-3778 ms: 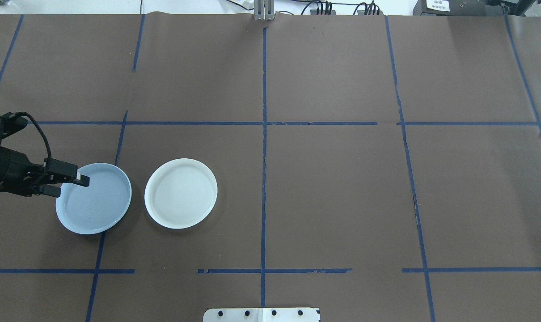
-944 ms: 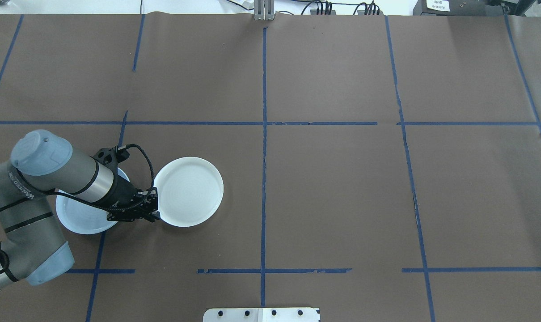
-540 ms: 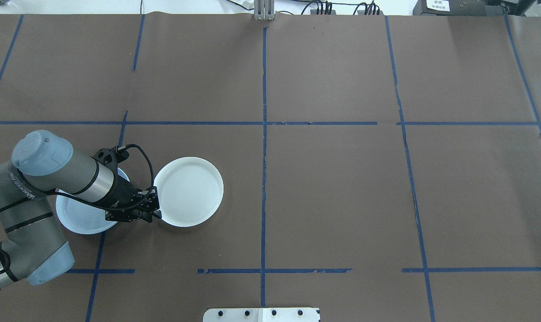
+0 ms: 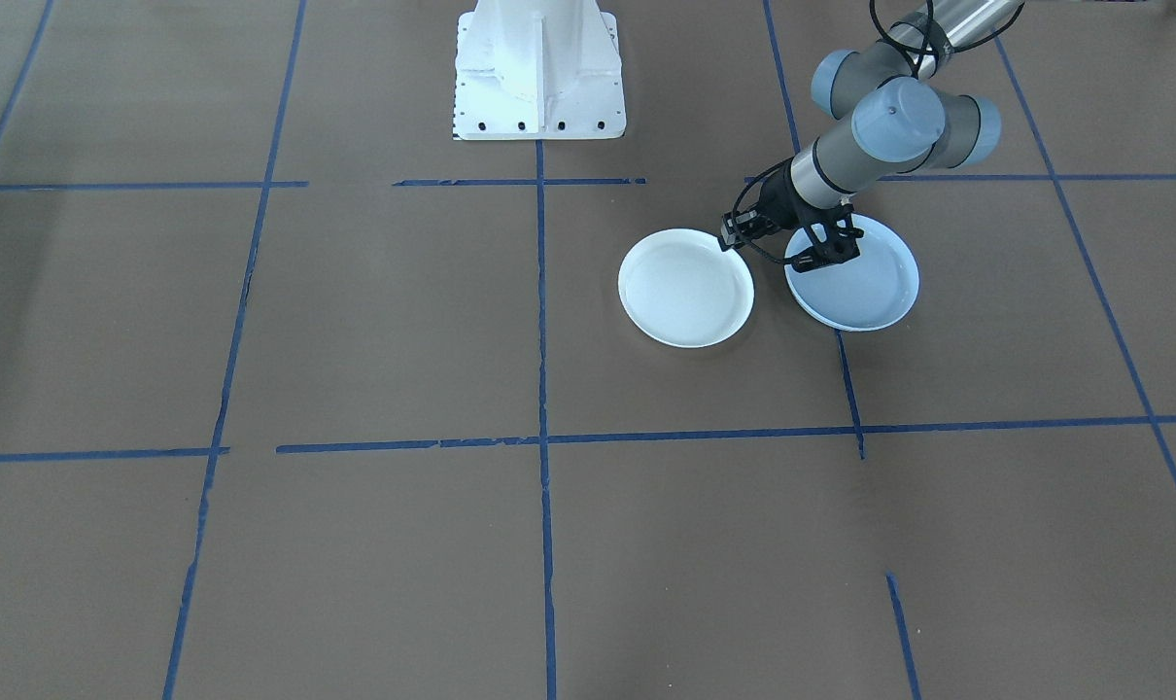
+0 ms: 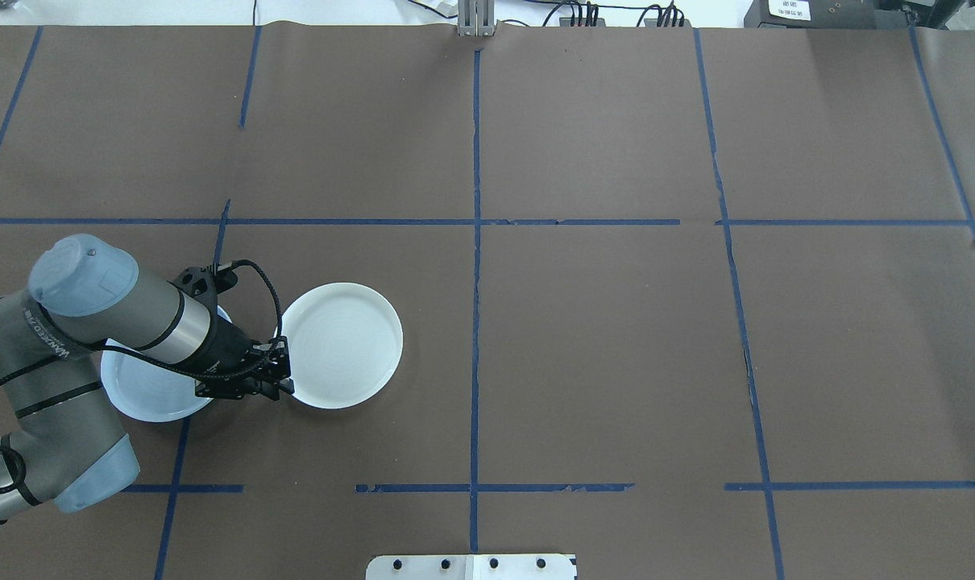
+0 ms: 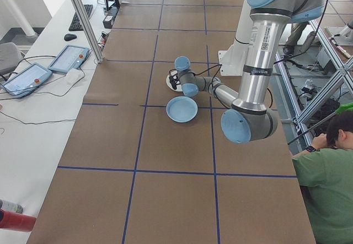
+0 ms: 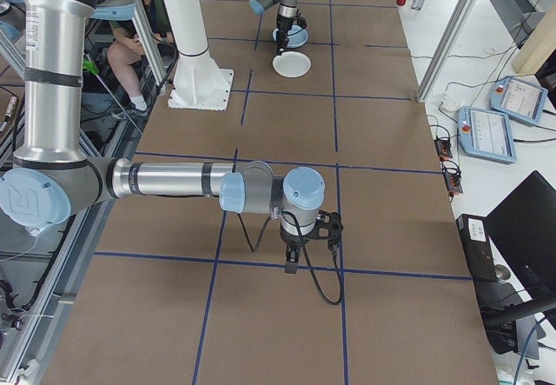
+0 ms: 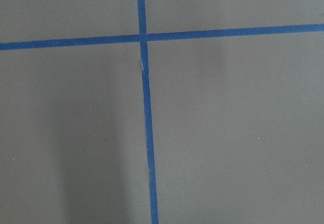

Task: Stack plate in center

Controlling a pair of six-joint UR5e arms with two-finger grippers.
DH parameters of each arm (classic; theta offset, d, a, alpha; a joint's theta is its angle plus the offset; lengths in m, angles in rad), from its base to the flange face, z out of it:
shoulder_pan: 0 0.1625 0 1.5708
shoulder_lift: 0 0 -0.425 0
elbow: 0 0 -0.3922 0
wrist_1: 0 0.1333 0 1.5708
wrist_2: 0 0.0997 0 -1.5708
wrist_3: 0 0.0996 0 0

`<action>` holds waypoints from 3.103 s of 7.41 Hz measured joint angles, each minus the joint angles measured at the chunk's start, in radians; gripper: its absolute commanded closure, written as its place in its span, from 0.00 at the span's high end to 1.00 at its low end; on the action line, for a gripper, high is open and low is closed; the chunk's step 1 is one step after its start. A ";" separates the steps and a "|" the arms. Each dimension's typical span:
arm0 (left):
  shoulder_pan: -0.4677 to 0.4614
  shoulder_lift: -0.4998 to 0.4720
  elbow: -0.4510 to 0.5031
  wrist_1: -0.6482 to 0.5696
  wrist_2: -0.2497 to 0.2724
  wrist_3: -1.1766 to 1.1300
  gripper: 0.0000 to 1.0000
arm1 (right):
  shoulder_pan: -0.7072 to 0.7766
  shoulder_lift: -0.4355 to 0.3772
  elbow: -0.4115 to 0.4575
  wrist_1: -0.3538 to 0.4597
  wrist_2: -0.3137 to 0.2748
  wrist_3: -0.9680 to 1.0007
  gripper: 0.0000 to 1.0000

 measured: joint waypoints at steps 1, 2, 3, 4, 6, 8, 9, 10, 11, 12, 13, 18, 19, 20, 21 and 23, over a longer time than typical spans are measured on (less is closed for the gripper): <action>0.000 0.000 0.005 0.000 0.000 0.000 0.18 | 0.000 0.000 0.000 0.000 0.000 0.000 1.00; 0.000 -0.001 0.009 0.000 0.001 0.000 0.07 | 0.000 0.000 0.000 0.000 0.000 0.000 1.00; 0.000 -0.001 0.008 -0.001 0.000 0.000 0.00 | 0.000 0.000 0.000 0.000 0.000 0.000 1.00; -0.004 -0.001 0.003 -0.001 -0.002 -0.001 0.00 | 0.000 0.000 0.000 0.000 0.000 0.000 1.00; -0.017 -0.001 -0.007 -0.005 -0.012 -0.001 0.00 | 0.000 0.000 0.000 0.000 0.000 0.000 1.00; -0.051 0.015 -0.028 -0.019 -0.058 0.005 0.00 | 0.000 0.000 0.000 0.000 0.000 0.000 1.00; -0.084 0.049 -0.038 -0.072 -0.110 0.010 0.00 | 0.000 0.000 0.000 0.000 0.000 0.000 1.00; -0.119 0.101 -0.041 -0.151 -0.159 0.028 0.00 | 0.000 0.000 0.000 0.000 0.000 0.000 1.00; -0.159 0.163 -0.041 -0.218 -0.201 0.076 0.00 | 0.000 0.000 0.000 0.000 0.000 0.000 1.00; -0.197 0.215 -0.040 -0.250 -0.222 0.145 0.00 | 0.000 0.000 0.000 0.000 0.000 0.000 1.00; -0.233 0.259 -0.033 -0.263 -0.231 0.226 0.00 | 0.000 0.000 0.000 0.000 0.000 0.000 1.00; -0.319 0.303 0.064 -0.268 -0.237 0.428 0.00 | 0.000 0.000 0.000 0.000 0.000 0.000 1.00; -0.321 0.307 0.074 -0.268 -0.237 0.445 0.00 | 0.000 0.000 0.000 0.000 0.000 0.000 1.00; -0.321 0.309 0.080 -0.268 -0.237 0.453 0.12 | 0.000 0.000 0.000 0.000 0.000 0.000 1.00; -0.322 0.311 0.084 -0.269 -0.237 0.457 0.75 | 0.000 0.000 0.000 0.000 0.000 0.000 1.00; -0.323 0.314 0.088 -0.274 -0.230 0.465 1.00 | 0.000 0.000 0.000 0.000 0.000 0.000 1.00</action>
